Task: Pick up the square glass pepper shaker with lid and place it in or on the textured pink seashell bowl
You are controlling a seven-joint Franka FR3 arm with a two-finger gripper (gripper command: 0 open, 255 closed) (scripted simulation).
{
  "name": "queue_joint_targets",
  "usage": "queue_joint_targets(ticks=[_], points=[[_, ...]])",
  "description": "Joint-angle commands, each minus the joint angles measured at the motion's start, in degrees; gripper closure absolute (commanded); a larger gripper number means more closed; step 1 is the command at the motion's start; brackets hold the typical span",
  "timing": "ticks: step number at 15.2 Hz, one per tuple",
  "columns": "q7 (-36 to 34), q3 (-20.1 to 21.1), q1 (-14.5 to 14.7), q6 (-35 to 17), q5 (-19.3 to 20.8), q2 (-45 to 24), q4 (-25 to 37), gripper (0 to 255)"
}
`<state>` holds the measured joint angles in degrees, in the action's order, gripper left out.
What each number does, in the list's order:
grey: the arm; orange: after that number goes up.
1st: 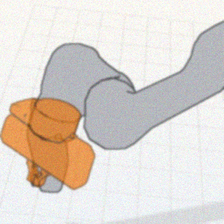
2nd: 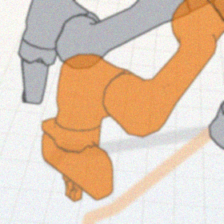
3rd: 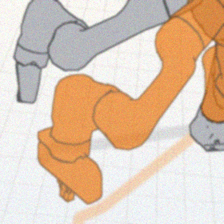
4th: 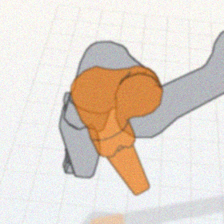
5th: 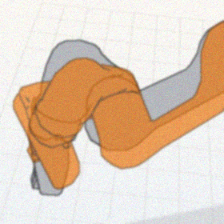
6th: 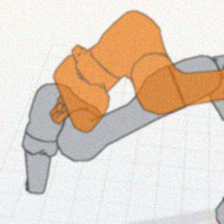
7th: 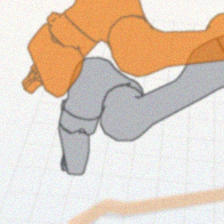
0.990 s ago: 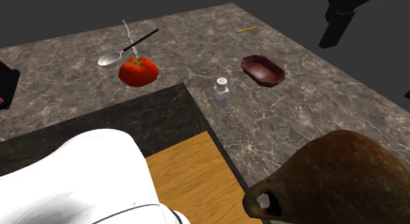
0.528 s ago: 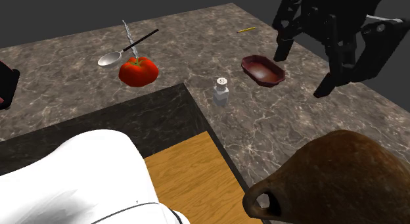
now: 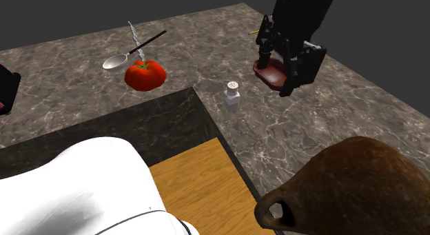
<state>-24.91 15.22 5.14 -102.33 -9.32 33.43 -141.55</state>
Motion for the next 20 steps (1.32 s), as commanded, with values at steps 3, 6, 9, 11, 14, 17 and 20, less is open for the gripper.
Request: queue_joint_targets(ticks=[3,6,9,11,14,17,20], points=[[-4.41,3.87,1.1,-5.26,-2.37,-5.93,-0.35,0],[-7.77,6.76,1.73,-9.07,-3.54,-11.23,0.45,0],[-11.29,9.51,2.25,-12.84,-4.04,-17.1,1.86,0],[-13.77,11.21,2.57,-15.28,-3.91,-21.31,3.15,0],[-14.07,11.56,2.73,-17.16,-3.89,-22.31,2.21,0],[-14.24,11.95,2.85,-19.73,-3.86,-23.42,0.72,0],[-14.43,12.29,2.95,-21.97,-3.78,-24.48,-0.49,0]])
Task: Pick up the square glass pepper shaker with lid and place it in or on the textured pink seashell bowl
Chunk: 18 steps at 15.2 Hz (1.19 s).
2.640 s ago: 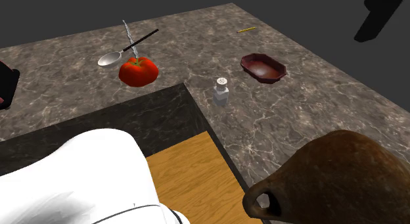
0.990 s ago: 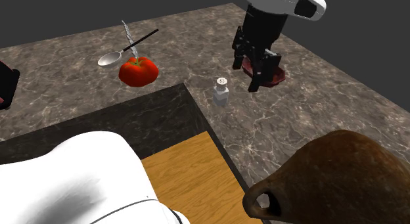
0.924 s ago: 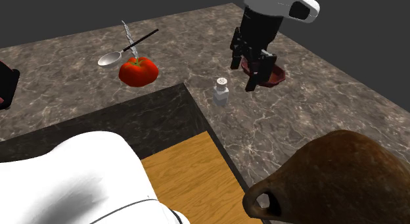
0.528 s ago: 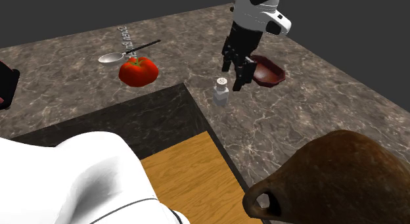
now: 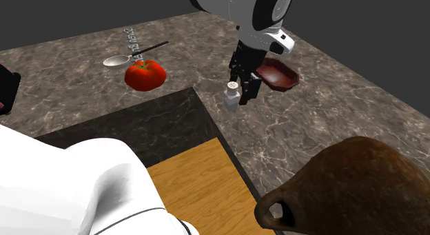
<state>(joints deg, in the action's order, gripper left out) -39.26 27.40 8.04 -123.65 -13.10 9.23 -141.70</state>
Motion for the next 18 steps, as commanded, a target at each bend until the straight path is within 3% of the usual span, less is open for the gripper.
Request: queue_joint_targets(ticks=[1,7,8,18], points=[[-0.08,0.11,0.05,-0.66,0.01,-0.29,-0.33,0],[-0.08,0.11,0.05,-0.65,0.01,-0.29,-0.32,0],[-0.08,0.11,0.05,-0.65,0.01,-0.29,-0.32,255],[0.0,0.01,0.07,0.23,-0.15,0.31,-0.01,255]])
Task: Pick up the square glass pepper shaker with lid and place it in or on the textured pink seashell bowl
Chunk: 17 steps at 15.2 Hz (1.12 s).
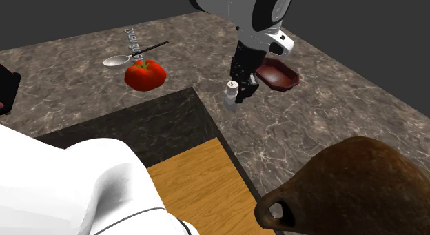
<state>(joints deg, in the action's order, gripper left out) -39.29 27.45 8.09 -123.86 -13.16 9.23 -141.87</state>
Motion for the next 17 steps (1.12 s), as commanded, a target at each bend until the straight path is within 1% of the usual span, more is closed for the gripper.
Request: queue_joint_targets(ticks=[1,17], points=[[0.1,-0.15,0.04,1.32,-0.21,0.88,0.48,255],[0.44,-2.1,0.13,14.97,-1.06,7.92,7.35,255]])
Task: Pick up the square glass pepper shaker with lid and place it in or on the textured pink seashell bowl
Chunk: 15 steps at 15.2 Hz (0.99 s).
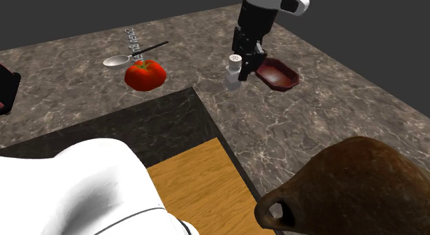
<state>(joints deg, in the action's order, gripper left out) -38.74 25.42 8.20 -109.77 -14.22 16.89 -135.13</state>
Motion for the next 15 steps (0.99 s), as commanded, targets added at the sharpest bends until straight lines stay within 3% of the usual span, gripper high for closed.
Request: queue_joint_targets(ticks=[1,6,15], points=[[-0.12,-0.19,0.01,1.7,0.0,0.56,1.14,255],[-0.23,-0.67,-0.04,4.98,0.05,1.63,3.37,255],[-3.85,0.2,-2.45,6.69,9.24,-19.79,25.22,255]])
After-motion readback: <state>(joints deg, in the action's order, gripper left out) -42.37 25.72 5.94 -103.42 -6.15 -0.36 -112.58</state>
